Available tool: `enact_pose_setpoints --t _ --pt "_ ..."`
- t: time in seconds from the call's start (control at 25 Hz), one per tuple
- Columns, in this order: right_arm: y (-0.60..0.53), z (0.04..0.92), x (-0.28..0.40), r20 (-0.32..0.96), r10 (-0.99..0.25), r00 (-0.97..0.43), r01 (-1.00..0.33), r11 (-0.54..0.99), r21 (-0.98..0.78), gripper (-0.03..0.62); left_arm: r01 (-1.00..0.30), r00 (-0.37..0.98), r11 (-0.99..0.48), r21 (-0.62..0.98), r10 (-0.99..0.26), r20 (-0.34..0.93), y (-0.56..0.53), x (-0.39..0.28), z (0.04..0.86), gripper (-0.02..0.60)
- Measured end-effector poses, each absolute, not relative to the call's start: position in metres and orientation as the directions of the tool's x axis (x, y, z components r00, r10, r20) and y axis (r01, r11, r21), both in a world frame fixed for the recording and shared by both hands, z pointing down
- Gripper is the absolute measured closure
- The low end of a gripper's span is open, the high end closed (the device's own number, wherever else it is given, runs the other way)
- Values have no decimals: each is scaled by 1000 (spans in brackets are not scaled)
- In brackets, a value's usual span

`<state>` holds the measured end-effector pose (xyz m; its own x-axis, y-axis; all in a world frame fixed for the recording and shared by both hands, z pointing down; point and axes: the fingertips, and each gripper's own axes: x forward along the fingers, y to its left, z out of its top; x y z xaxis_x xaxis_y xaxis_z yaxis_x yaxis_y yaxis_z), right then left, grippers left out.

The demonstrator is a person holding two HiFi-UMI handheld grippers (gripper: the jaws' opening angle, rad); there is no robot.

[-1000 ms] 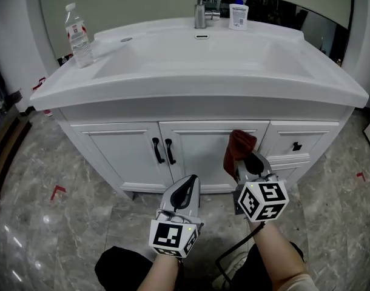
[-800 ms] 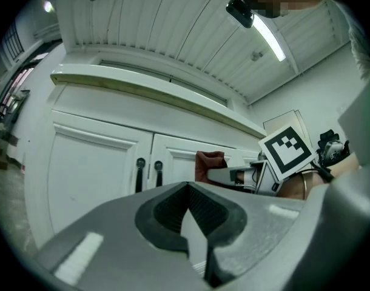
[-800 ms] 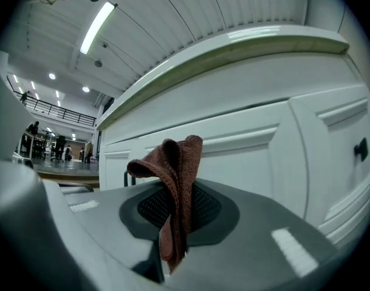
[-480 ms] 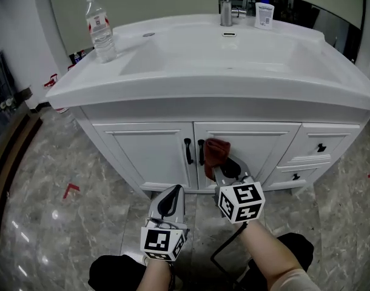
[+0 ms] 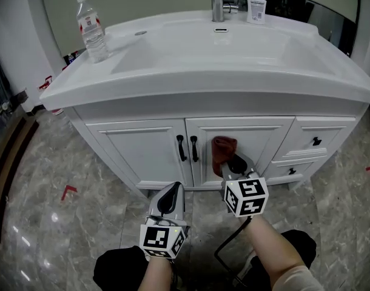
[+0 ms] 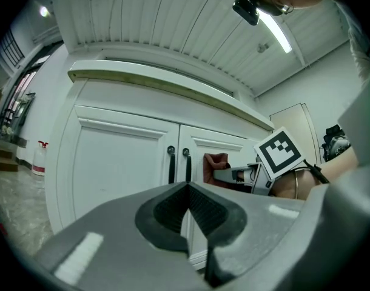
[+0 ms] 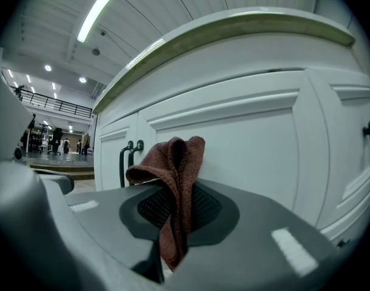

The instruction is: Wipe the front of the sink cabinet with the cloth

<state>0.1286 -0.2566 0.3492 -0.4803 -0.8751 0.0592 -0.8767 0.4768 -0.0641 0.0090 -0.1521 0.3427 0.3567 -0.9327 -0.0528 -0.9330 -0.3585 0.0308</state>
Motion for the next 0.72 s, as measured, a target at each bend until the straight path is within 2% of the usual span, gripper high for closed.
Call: enact_pose_setpoints --t 0.72 --pt "-258 351 279 71 -948 -311 -950 308 -42 516 -869 489 -491 59 -871 -36 -169 116 355 581"
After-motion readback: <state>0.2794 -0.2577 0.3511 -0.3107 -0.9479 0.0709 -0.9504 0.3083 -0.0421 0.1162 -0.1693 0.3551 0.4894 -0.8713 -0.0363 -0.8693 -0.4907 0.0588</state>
